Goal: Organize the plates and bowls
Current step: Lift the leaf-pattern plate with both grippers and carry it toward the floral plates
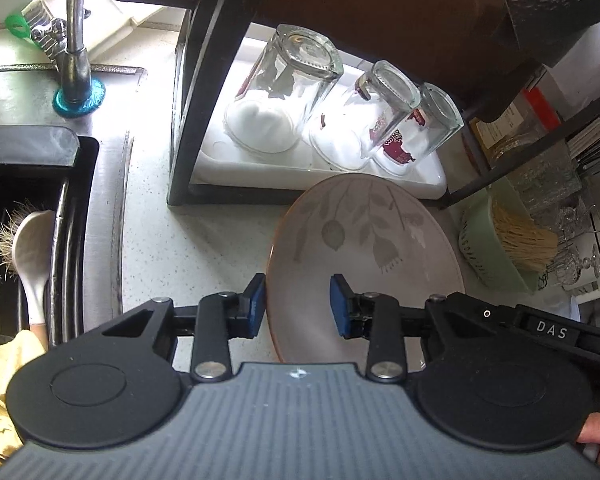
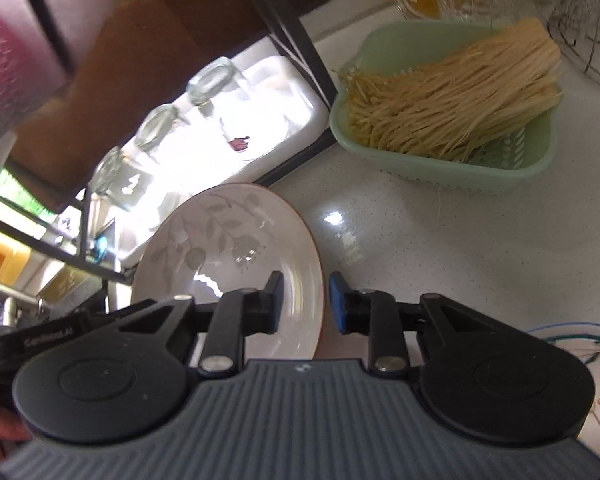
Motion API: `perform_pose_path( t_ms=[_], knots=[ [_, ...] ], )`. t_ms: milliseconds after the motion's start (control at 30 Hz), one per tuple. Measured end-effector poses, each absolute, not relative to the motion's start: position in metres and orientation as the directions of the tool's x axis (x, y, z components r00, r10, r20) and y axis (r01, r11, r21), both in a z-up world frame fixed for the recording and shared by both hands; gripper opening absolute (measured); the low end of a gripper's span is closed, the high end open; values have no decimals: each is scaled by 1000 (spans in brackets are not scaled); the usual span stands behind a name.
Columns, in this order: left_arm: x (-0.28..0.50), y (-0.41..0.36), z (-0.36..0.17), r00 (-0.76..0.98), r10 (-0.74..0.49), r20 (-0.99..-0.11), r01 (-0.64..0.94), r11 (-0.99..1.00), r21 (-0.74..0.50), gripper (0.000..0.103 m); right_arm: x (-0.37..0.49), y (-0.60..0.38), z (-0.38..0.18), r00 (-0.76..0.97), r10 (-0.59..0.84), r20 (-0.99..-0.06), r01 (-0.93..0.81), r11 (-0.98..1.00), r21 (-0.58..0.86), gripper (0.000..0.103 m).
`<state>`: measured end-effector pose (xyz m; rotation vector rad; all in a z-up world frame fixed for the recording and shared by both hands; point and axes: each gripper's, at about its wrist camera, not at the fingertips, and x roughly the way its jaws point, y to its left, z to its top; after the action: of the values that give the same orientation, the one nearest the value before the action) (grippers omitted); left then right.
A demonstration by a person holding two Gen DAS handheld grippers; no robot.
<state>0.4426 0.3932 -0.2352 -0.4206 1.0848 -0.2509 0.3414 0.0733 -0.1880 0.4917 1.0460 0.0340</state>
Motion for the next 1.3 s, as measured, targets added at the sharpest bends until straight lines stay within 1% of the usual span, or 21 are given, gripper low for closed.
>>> perform_pose_path(
  t_ms=[267, 500, 600, 700, 767, 933, 1033, 1133, 1300],
  knots=[
    [462, 389, -242, 424, -421, -802, 45, 894, -445, 37, 359, 78, -194, 490, 245, -837, 178, 911, 371, 24],
    [468, 382, -245, 408, -431, -805, 87, 896, -436, 38, 362, 72, -205, 465, 305, -831, 178, 887, 425, 24],
    [470, 384, -246, 392, -449, -803, 87, 887, -453, 38, 363, 68, -207, 460, 328, -825, 186, 873, 451, 24],
    [473, 387, -245, 361, -453, -815, 86, 886, -455, 39, 363, 63, -207, 457, 367, -810, 212, 840, 500, 24],
    [474, 387, -244, 348, -452, -821, 101, 889, -447, 39, 362, 65, -205, 451, 381, -807, 201, 838, 508, 24],
    [473, 397, -243, 336, -484, -808, 55, 867, -496, 39, 360, 65, -199, 456, 405, -792, 187, 827, 530, 24],
    [468, 397, -239, 340, -485, -805, 45, 864, -502, 39, 359, 64, -192, 475, 397, -785, 182, 828, 530, 25],
    [466, 399, -238, 330, -513, -792, 22, 843, -537, 39, 358, 61, -186, 483, 390, -784, 197, 824, 532, 25],
    [460, 394, -223, 330, -507, -796, 45, 851, -523, 39, 348, 58, -175, 467, 405, -786, 198, 818, 540, 25]
  ],
)
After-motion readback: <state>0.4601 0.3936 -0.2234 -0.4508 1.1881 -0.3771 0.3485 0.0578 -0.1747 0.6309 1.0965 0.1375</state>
